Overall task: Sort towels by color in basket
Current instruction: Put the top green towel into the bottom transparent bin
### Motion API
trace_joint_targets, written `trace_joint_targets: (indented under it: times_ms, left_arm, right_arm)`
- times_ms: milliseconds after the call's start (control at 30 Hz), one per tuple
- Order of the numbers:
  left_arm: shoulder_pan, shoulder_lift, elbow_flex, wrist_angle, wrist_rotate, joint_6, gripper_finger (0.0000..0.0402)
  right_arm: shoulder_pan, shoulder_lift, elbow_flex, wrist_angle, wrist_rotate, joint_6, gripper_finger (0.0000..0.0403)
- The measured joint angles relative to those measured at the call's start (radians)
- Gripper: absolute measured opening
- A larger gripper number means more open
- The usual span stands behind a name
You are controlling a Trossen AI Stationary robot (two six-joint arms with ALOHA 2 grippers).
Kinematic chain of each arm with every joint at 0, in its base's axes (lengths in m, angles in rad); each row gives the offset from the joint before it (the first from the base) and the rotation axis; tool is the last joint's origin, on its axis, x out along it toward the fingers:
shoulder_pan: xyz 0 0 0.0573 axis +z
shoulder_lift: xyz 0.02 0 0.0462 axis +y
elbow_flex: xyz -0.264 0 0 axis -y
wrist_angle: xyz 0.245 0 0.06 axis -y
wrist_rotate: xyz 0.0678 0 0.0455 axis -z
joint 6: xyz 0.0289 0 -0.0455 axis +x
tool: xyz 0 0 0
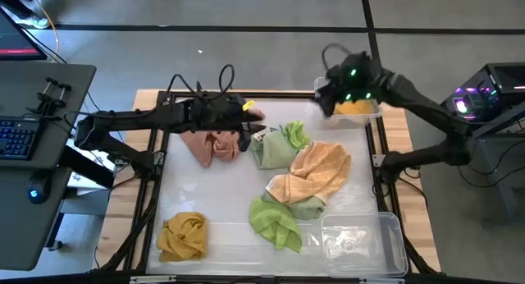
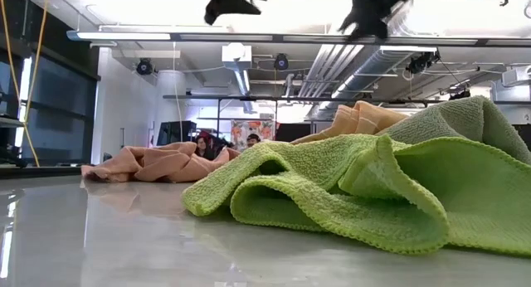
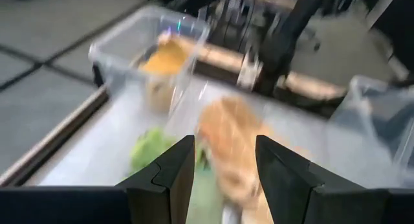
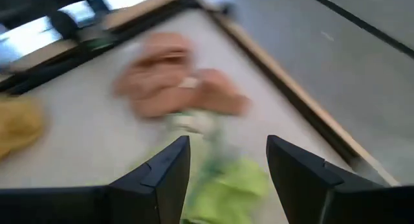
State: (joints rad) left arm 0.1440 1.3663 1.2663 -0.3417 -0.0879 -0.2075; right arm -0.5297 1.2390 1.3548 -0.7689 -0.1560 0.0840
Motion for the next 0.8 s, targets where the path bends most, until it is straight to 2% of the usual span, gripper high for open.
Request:
trace_joint_targets:
  times_ms: [167,300,467,567,733,800]
  left_arm:
    - [0.002,-0.047,0.000,-0.226,-0.064,0.001,0.0149]
    - [0.004,-0.069,0.000,-0.346,-0.121,0.000,0.0149]
    - [0.001,-0.073,0.000,-0.459,-0.121,-0.024,0.0149]
    - [-0.010,-0.075,0.000,-0.520,-0.116,-0.019,0.0149]
    - [-0.041,-0.075,-0.008,-0.594,-0.113,0.004,0.0149]
    - [-0.055,-0.075,-0.025,-0.595,-0.104,0.030,0.0149]
  right_arm:
    - [0.208,0.080,0.000,0.071,0.079,0.016,0.0199]
    - [0.297,0.196,0.000,0.120,0.115,0.080,0.0199]
    - [0.331,0.350,0.000,0.153,0.088,0.158,0.0207]
    - [0.346,0.441,0.000,0.153,0.109,0.197,0.0213]
    - [0.386,0.576,0.000,0.106,0.261,0.392,0.0205]
    - [0.401,0.625,0.000,0.102,0.283,0.440,0.0197]
